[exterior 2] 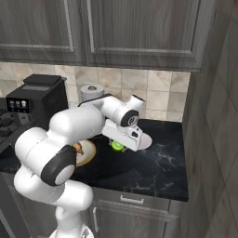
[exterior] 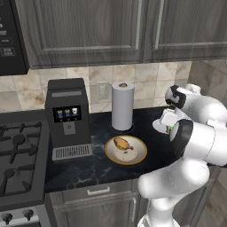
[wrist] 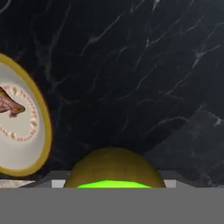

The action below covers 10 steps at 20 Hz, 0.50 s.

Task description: Remove the kiwi from the bowl and place it on the small plate. Then place the bowl with only the chicken drumstick in the microwave, close the door, and press the start button to microwave the chicken drumstick.

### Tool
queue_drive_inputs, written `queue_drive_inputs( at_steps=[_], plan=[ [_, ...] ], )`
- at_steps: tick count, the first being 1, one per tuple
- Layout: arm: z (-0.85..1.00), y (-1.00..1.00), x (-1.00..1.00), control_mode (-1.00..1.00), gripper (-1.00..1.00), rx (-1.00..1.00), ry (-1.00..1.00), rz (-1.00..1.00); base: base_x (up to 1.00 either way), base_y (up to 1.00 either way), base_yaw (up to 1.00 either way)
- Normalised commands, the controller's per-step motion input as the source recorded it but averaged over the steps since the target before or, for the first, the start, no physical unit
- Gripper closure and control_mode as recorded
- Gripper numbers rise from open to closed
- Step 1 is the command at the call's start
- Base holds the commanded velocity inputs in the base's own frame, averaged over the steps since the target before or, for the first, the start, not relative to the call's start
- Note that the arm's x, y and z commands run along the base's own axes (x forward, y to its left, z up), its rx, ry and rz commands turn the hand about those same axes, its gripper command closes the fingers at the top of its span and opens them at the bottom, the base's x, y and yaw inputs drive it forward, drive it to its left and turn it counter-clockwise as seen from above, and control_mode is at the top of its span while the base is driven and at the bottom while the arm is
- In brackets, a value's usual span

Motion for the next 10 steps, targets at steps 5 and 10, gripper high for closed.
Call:
queue_drive_inputs(
  at_steps=[5, 10],
  plan=[
    [-0.26, -0.34, 0.71, -1.00, 1.00, 0.01, -0.01, 0.05, 0.00, 0.00, 0.00],
    [-0.19, -0.26, 0.57, -1.00, 1.00, 0.00, -0.06, 0.01, 0.00, 0.00, 0.00]
  ],
)
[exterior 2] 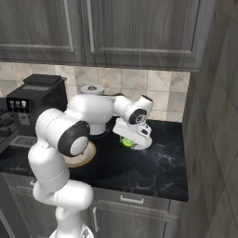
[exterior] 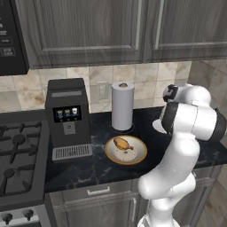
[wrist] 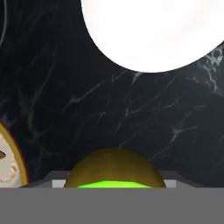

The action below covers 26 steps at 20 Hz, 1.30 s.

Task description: Remove the kiwi from the bowl and place it on the small plate. Then place the bowl with only the chicken drumstick in the microwave, close the door, and press the start button to microwave the chicken drumstick.

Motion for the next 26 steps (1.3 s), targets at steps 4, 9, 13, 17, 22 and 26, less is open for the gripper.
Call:
queue_drive_inputs(
  at_steps=[4, 9, 13, 17, 22, 26],
  plan=[
    [-0.12, -0.26, 0.49, -1.00, 1.00, 0.00, -0.04, 0.00, 0.00, 0.00, 0.00],
    [-0.12, -0.16, 0.37, -1.00, 1.00, 0.00, -0.01, 0.00, 0.00, 0.00, 0.00],
    [-0.27, -0.01, 0.34, -1.00, 1.00, 0.00, 0.00, 0.00, 0.00, 0.00, 0.00],
    [-0.32, 0.00, 0.48, -1.00, 1.00, 0.00, 0.00, 0.00, 0.00, 0.00, 0.00],
    [-0.30, -0.04, 0.45, -1.00, 1.00, 0.00, 0.00, 0.00, 0.00, 0.00, 0.00],
    [-0.24, -0.09, 0.31, -1.00, 1.00, 0.00, 0.00, 0.00, 0.00, 0.00, 0.00]
  ],
)
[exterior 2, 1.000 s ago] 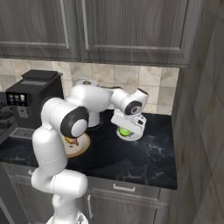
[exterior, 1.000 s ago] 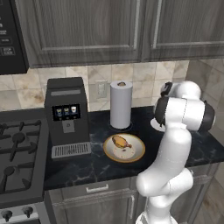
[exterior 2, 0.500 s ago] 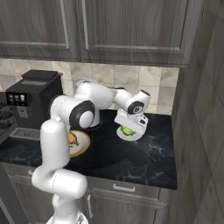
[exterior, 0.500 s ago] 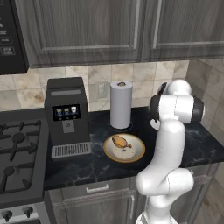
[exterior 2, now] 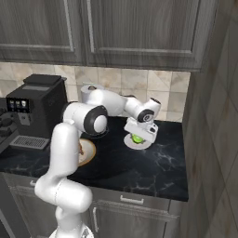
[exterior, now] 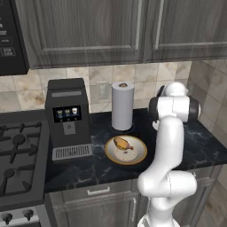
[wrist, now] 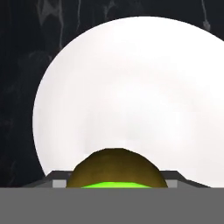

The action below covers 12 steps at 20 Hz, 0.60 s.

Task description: Remove the kiwi from the bowl and place it on the small plate. Then place the bowl with only the chicken drumstick in the microwave, close the door, and press the start button to microwave the chicken drumstick.

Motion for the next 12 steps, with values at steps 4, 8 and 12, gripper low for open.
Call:
queue_drive_inputs(
  at_steps=[4, 8, 12],
  plan=[
    [-0.15, -0.09, 0.04, -1.00, 1.00, 0.00, 0.00, 0.00, 0.00, 0.00, 0.00],
    [-0.20, -0.02, 0.14, -1.00, -1.00, 0.00, 0.00, 0.00, 0.00, 0.00, 0.00],
    [-0.08, 0.00, 0.10, -1.00, -1.00, 0.00, 0.00, 0.00, 0.00, 0.00, 0.00]
  ],
)
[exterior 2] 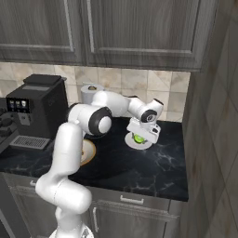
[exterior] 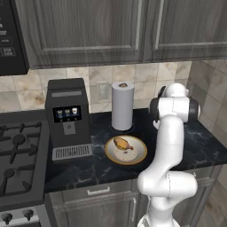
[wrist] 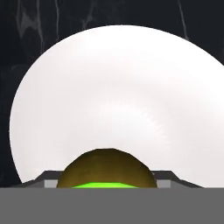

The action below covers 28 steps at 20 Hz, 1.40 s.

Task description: Remove the kiwi from the bowl and place it on the small plate. Then place the bowl with only the chicken drumstick in the microwave, close the door, and press the start button to microwave the chicken drumstick.

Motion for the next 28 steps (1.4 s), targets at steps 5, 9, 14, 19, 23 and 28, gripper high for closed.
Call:
queue_drive_inputs(
  at_steps=[5, 9, 14, 19, 23, 28],
  plan=[
    [0.02, 0.00, -0.11, -1.00, -1.00, 0.00, -0.03, 0.00, 0.00, 0.00, 0.00],
    [0.22, 0.00, -0.26, -1.00, -1.00, 0.00, -0.06, -0.03, 0.00, 0.00, 0.00],
    [0.52, 0.06, -0.22, -1.00, -1.00, -0.06, -0.12, -0.05, 0.00, 0.00, 0.00],
    [0.50, 0.18, -0.73, -1.00, -1.00, -0.06, -0.22, -0.04, 0.00, 0.00, 0.00],
    [0.11, 0.79, -1.00, -1.00, -1.00, 0.00, -0.16, -0.01, 0.00, 0.00, 0.00],
    [0.00, 0.92, -1.00, -1.00, -1.00, 0.00, -0.10, 0.00, 0.00, 0.00, 0.00]
  ],
)
